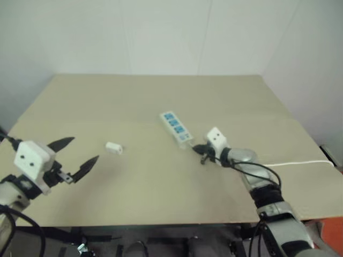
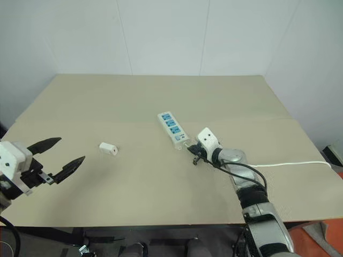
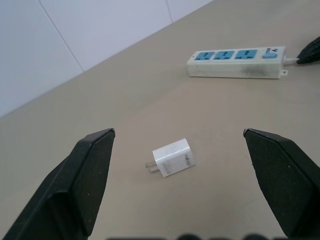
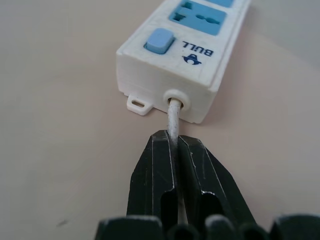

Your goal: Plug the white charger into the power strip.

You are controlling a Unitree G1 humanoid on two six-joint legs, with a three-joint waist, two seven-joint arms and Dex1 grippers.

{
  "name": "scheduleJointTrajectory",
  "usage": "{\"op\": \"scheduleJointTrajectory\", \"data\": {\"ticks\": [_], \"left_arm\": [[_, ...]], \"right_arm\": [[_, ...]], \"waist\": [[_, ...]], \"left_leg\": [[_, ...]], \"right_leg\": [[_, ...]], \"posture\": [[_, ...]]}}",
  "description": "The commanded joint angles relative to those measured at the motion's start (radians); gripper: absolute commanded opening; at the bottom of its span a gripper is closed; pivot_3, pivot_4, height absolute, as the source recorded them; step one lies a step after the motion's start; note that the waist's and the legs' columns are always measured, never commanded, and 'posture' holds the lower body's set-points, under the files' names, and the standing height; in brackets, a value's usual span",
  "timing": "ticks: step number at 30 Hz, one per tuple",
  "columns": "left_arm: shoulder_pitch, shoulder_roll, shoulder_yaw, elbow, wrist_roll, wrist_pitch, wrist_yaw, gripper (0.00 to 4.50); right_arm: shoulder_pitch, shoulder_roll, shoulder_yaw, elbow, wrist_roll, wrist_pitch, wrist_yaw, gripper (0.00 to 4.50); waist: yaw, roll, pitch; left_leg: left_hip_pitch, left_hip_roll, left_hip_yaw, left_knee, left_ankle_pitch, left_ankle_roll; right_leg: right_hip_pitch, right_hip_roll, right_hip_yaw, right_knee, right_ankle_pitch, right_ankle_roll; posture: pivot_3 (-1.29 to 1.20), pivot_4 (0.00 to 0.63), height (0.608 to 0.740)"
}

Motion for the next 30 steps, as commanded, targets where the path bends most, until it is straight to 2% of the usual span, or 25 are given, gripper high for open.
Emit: {"op": "scheduleJointTrajectory", "data": {"ticks": [1,6,9,12,18,22,26,30], "left_arm": [[-0.002,0.004,0.020,-0.019,0.003,-0.019,0.003,4.50],[-0.003,0.008,0.019,-0.014,0.004,-0.020,-0.001,4.50],[-0.016,0.013,0.006,-0.005,0.007,-0.020,-0.001,4.50],[-0.032,0.016,-0.008,0.002,0.008,-0.019,-0.003,4.50],[-0.039,0.016,-0.013,0.002,0.009,-0.016,-0.007,4.50],[-0.037,0.016,-0.010,0.000,0.008,-0.014,-0.010,4.50],[-0.038,0.017,-0.010,0.001,0.009,-0.012,-0.012,4.50],[-0.045,0.019,-0.016,0.002,0.009,-0.009,-0.011,4.50]], "right_arm": [[0.052,-0.038,-0.021,-0.162,0.082,-0.010,0.099,0.02],[0.156,-0.106,-0.049,-0.277,0.133,0.004,0.158,0.02],[0.179,-0.117,-0.052,-0.270,0.114,-0.015,0.125,0.02],[0.181,-0.113,-0.050,-0.249,0.099,-0.033,0.097,0.91],[0.182,-0.126,-0.062,-0.210,0.103,-0.072,0.087,3.10],[0.179,-0.120,-0.113,-0.220,0.191,-0.066,0.128,4.47],[0.186,-0.058,-0.135,-0.261,0.255,-0.065,0.119,4.47],[0.206,0.056,-0.103,-0.318,0.243,-0.063,0.020,4.47]], "waist": [[0.000,0.000,0.000],[0.000,0.000,0.000],[-0.001,0.000,0.000],[0.000,0.000,0.000],[0.000,0.000,0.000],[0.001,0.000,0.000],[-0.002,0.000,0.000],[-0.002,0.000,0.000]], "left_leg": [[0.000,0.000,0.000,0.000,0.000,0.000],[0.002,0.000,0.000,0.000,0.000,0.000],[0.002,0.000,0.000,0.000,0.000,0.000],[0.002,0.000,0.000,0.000,0.000,0.000],[0.002,0.000,0.000,0.000,0.000,0.000],[0.002,0.000,0.000,0.000,0.000,0.000],[0.002,0.000,0.000,0.000,0.000,0.000],[0.002,0.001,0.000,0.000,0.000,0.000]], "right_leg": [[0.000,0.000,0.000,0.000,-0.001,0.001],[0.001,0.000,0.000,0.001,0.000,0.002],[0.001,0.000,0.001,0.000,0.000,0.002],[0.001,0.000,0.001,0.000,0.000,0.002],[0.001,0.000,0.001,0.000,0.000,0.002],[0.001,0.000,0.001,0.000,0.000,0.002],[0.001,0.000,0.001,0.000,0.000,0.002],[0.001,0.001,0.001,0.001,0.000,0.002]], "posture": [[0.00,0.150,0.740],[0.00,0.150,0.740],[0.00,0.150,0.740],[0.00,0.150,0.740],[0.00,0.150,0.740],[0.00,0.150,0.740],[0.00,0.150,0.740],[0.00,0.150,0.740]]}}
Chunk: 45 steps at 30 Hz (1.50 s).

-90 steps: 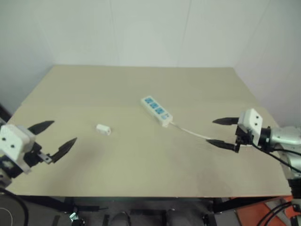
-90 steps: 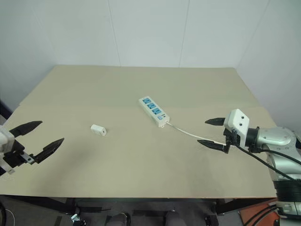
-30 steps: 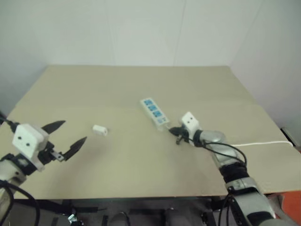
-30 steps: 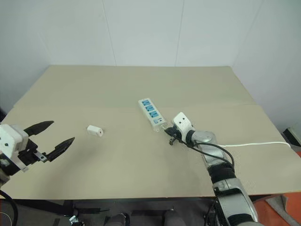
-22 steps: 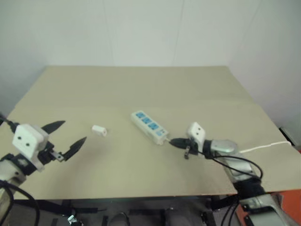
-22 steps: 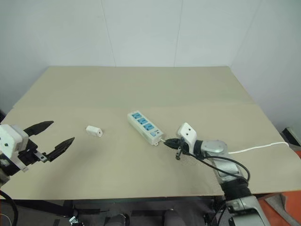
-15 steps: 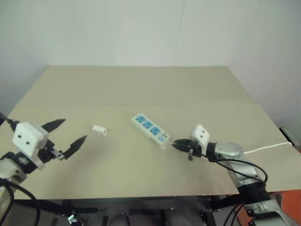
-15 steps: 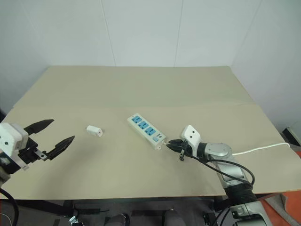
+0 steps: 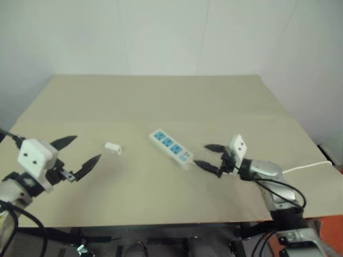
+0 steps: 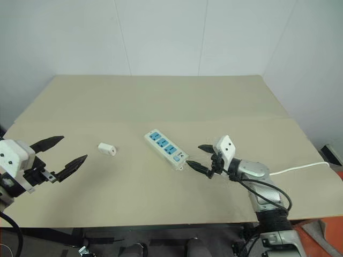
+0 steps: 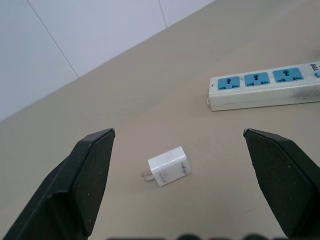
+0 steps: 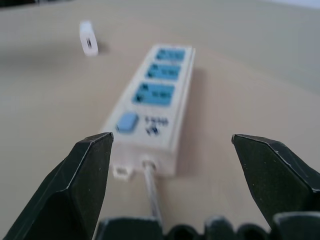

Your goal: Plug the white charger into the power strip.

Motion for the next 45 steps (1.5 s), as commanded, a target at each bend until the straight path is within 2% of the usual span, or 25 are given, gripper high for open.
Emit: {"op": "scheduleJointTrajectory", "data": {"ticks": [1,5,11,18,30,37,45], "left_arm": [[-0.013,0.018,0.006,-0.010,0.000,-0.008,-0.002,4.50],[-0.016,0.019,0.003,-0.010,0.000,-0.007,-0.003,4.50],[-0.009,0.016,0.012,-0.022,-0.009,-0.004,-0.003,4.50],[-0.003,0.014,0.018,-0.028,-0.010,-0.004,0.000,4.50],[-0.007,0.012,0.012,-0.027,-0.011,-0.007,0.000,4.50],[-0.009,0.013,0.009,-0.026,-0.011,-0.007,-0.001,4.50],[-0.011,0.016,0.011,-0.025,-0.011,-0.007,-0.003,4.50]], "right_arm": [[0.016,0.088,0.027,-0.078,-0.014,-0.028,-0.106,4.47],[0.009,0.213,0.057,-0.030,-0.092,-0.066,-0.263,4.47],[-0.008,0.272,0.083,0.087,-0.186,-0.177,-0.371,4.47],[-0.008,0.261,0.090,0.143,-0.220,-0.236,-0.388,4.47],[0.059,0.212,0.124,0.045,-0.196,-0.119,-0.308,4.47],[0.056,0.241,0.143,0.047,-0.202,-0.097,-0.328,4.47],[-0.006,0.305,0.146,0.211,-0.222,-0.144,-0.361,4.47]], "waist": [[0.001,0.000,0.000],[0.002,0.000,0.000],[0.006,0.000,0.000],[0.004,-0.001,-0.001],[0.004,-0.002,-0.001],[0.001,-0.003,-0.002],[-0.006,-0.009,-0.006]], "left_leg": [[0.000,0.000,0.000,0.000,0.000,0.000],[-0.001,0.000,0.000,0.000,0.000,0.000],[-0.001,0.000,0.000,0.000,0.000,0.000],[0.000,0.000,0.000,0.000,0.000,0.000],[0.000,0.000,0.000,0.000,0.000,0.000],[0.000,0.000,0.000,0.000,0.000,0.000],[0.003,0.001,0.000,0.000,0.000,0.000]], "right_leg": [[0.000,0.000,0.000,0.000,0.000,0.000],[0.000,0.000,0.000,0.000,0.000,0.000],[0.000,-0.001,0.000,-0.001,0.000,0.000],[0.000,0.000,0.000,0.000,0.000,0.000],[0.000,0.000,0.000,0.000,0.000,0.000],[0.000,0.000,0.000,0.000,0.000,0.000],[0.002,0.001,0.000,0.000,0.001,-0.001]], "posture": [[0.00,0.150,0.740],[0.00,0.150,0.740],[0.00,0.150,0.740],[0.00,0.150,0.740],[0.00,0.150,0.740],[0.00,0.150,0.740],[0.00,0.150,0.740]]}}
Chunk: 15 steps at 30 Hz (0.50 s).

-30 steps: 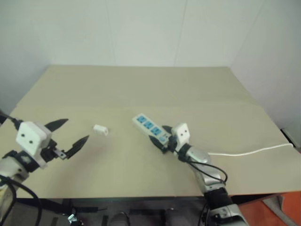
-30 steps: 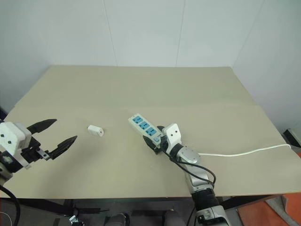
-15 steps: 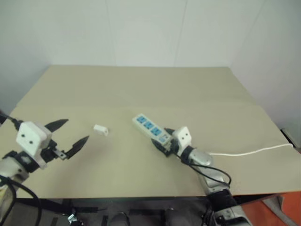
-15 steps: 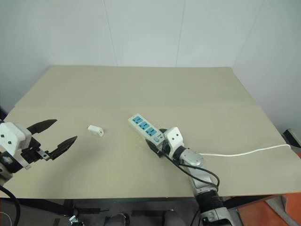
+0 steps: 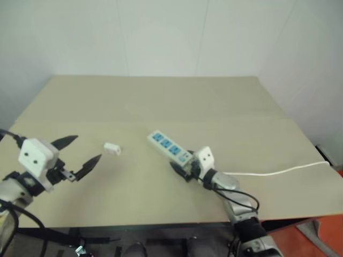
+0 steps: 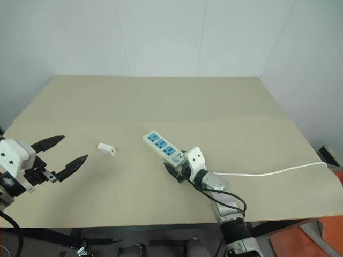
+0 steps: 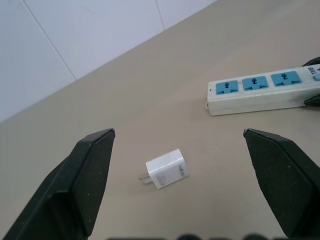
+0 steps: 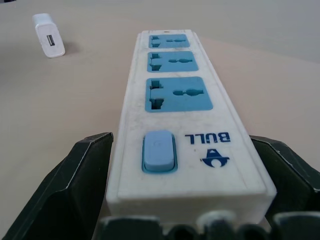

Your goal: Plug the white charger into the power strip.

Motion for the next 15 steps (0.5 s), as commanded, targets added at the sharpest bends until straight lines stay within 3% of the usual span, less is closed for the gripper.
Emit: {"op": "scheduleJointTrajectory", "data": {"ticks": [1,4,9,15], "left_arm": [[-0.009,0.011,0.014,-0.024,-0.010,-0.009,-0.001,4.50],[-0.007,0.012,0.017,-0.027,-0.009,-0.008,-0.001,4.50],[-0.004,0.011,0.019,-0.029,-0.009,-0.006,0.001,4.50],[-0.007,0.016,0.014,-0.024,-0.010,-0.002,-0.003,4.50]], "right_arm": [[-0.025,0.025,0.014,0.069,-0.009,-0.024,-0.008,4.47],[-0.031,0.024,0.015,0.097,-0.010,-0.044,0.010,4.47],[-0.042,0.013,0.010,0.134,-0.014,-0.075,0.025,3.43],[-0.091,-0.022,-0.016,0.152,0.037,-0.095,0.122,3.43]], "waist": [[-0.003,-0.003,-0.002],[-0.008,-0.007,-0.005],[-0.015,-0.007,-0.006],[-0.020,-0.007,-0.005]], "left_leg": [[0.001,0.000,0.000,0.000,0.000,0.000],[0.002,0.001,0.000,0.000,0.000,0.000],[0.007,0.001,0.000,-0.001,0.000,0.000],[0.011,0.001,0.000,-0.002,0.000,0.000]], "right_leg": [[0.001,0.000,0.000,0.000,0.000,0.000],[0.001,0.001,0.000,0.000,0.000,-0.001],[0.008,0.001,0.000,-0.001,0.000,-0.001],[0.012,0.001,0.000,-0.002,-0.001,-0.002]], "posture": [[0.00,0.150,0.740],[0.00,0.150,0.740],[0.00,0.150,0.740],[0.00,0.150,0.740]]}}
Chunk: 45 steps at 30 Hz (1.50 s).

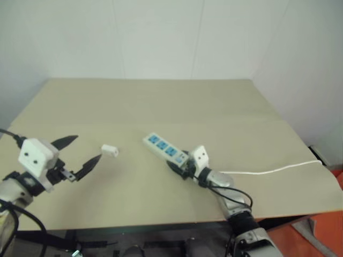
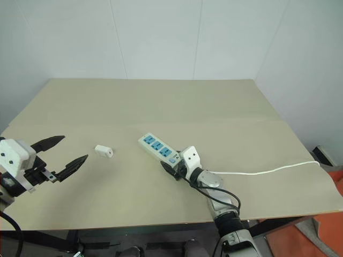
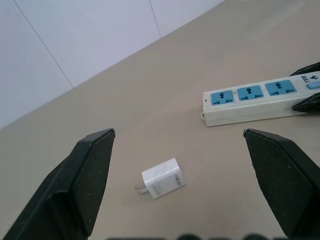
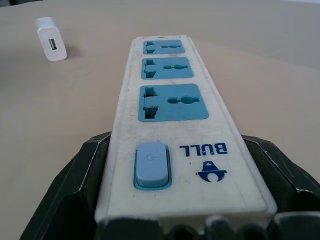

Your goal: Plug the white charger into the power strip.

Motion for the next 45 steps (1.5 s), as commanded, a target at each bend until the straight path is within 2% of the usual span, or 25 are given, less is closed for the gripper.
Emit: {"op": "scheduleJointTrajectory", "data": {"ticks": [1,12,16,27,30,33,36,38,40,41,44,45], "left_arm": [[-0.009,0.019,0.013,-0.019,-0.010,-0.001,-0.006,4.50],[-0.032,0.061,0.016,0.036,-0.004,-0.002,-0.043,4.50],[-0.024,0.067,0.030,0.038,-0.002,-0.001,-0.050,4.50],[-0.023,0.101,0.049,0.058,-0.026,0.008,-0.103,4.50],[-0.068,0.158,0.045,0.117,-0.020,0.035,-0.116,4.50],[-0.158,0.283,0.009,0.215,0.004,0.075,-0.156,4.50],[-0.277,0.446,-0.056,0.327,-0.015,0.154,-0.251,4.50],[-0.372,0.547,-0.153,0.395,0.001,0.193,-0.302,4.50],[-0.526,0.632,-0.295,0.458,0.013,0.265,-0.354,4.50],[-0.633,0.658,-0.408,0.475,0.061,0.314,-0.392,4.50],[-0.940,0.605,-0.645,0.571,0.169,0.358,-0.515,4.50],[-1.003,0.584,-0.691,0.597,0.194,0.350,-0.553,4.50]], "right_arm": [[-0.041,-0.030,-0.024,0.015,0.057,-0.016,0.097,3.43],[-0.218,-0.170,-0.016,0.134,0.190,-0.038,0.609,3.43],[-0.265,-0.171,-0.001,0.207,0.176,-0.089,0.723,3.43],[-0.333,-0.077,0.022,0.498,0.085,-0.275,0.784,3.43],[-0.341,-0.062,0.017,0.553,0.074,-0.308,0.775,3.43],[-0.347,-0.054,0.020,0.586,0.060,-0.338,0.777,3.43],[-0.353,-0.042,0.018,0.598,0.058,-0.349,0.786,3.43],[-0.357,-0.036,0.017,0.606,0.055,-0.355,0.787,3.43],[-0.359,-0.031,0.016,0.614,0.050,-0.361,0.783,3.43],[-0.360,-0.027,0.016,0.618,0.047,-0.364,0.779,3.43],[-0.356,-0.015,0.011,0.623,0.041,-0.368,0.771,3.43],[-0.354,-0.012,0.009,0.622,0.040,-0.368,0.770,3.43]], "waist": [[0.001,0.000,0.000],[0.005,0.003,0.002],[0.003,0.003,0.002],[0.000,0.004,0.003],[-0.001,0.004,0.003],[-0.001,0.004,0.003],[-0.005,0.004,0.003],[-0.008,0.004,0.003],[-0.010,0.005,0.003],[-0.009,0.004,0.003],[-0.009,0.005,0.004],[-0.006,0.005,0.004]], "left_leg": [[0.000,0.000,0.000,0.000,0.000,0.000],[-0.013,0.000,0.000,0.000,0.000,0.000],[-0.013,0.000,0.000,0.000,0.000,0.000],[-0.013,0.000,0.000,0.000,0.000,0.000],[-0.012,0.000,0.000,0.000,0.000,0.000],[-0.011,0.000,0.000,0.000,0.000,0.000],[-0.011,0.000,-0.001,0.000,0.000,0.000],[-0.011,0.000,0.000,0.000,0.000,0.000],[-0.011,0.000,0.000,-0.002,0.000,0.000],[-0.011,0.000,-0.001,-0.002,0.000,0.000],[-0.011,0.001,-0.002,-0.001,0.000,0.000],[-0.012,0.001,-0.002,-0.001,0.000,0.000]], "right_leg": [[0.000,0.000,0.000,0.000,0.000,0.000],[-0.013,0.000,0.000,0.001,0.000,0.001],[-0.013,0.000,0.000,0.001,0.000,0.001],[-0.013,0.000,0.000,0.001,0.000,0.000],[-0.013,0.000,0.000,0.002,0.000,0.000],[-0.013,0.001,-0.001,0.003,0.000,0.000],[-0.013,0.001,0.000,0.002,0.000,0.001],[-0.013,0.002,0.000,0.001,0.000,0.001],[-0.014,0.002,0.001,0.001,0.000,0.001],[-0.014,0.002,0.000,0.002,0.000,0.001],[-0.013,0.005,0.000,0.003,0.000,0.001],[-0.013,0.005,0.000,0.003,0.000,0.001]], "posture": [[0.00,0.150,0.740],[0.00,0.150,0.740],[0.00,0.150,0.740],[0.00,0.150,0.740],[0.00,0.150,0.740],[0.00,0.150,0.740],[0.00,0.150,0.740],[0.00,0.150,0.740],[0.00,0.150,0.740],[0.00,0.150,0.740],[0.00,0.150,0.740],[0.00,0.150,0.740]]}}
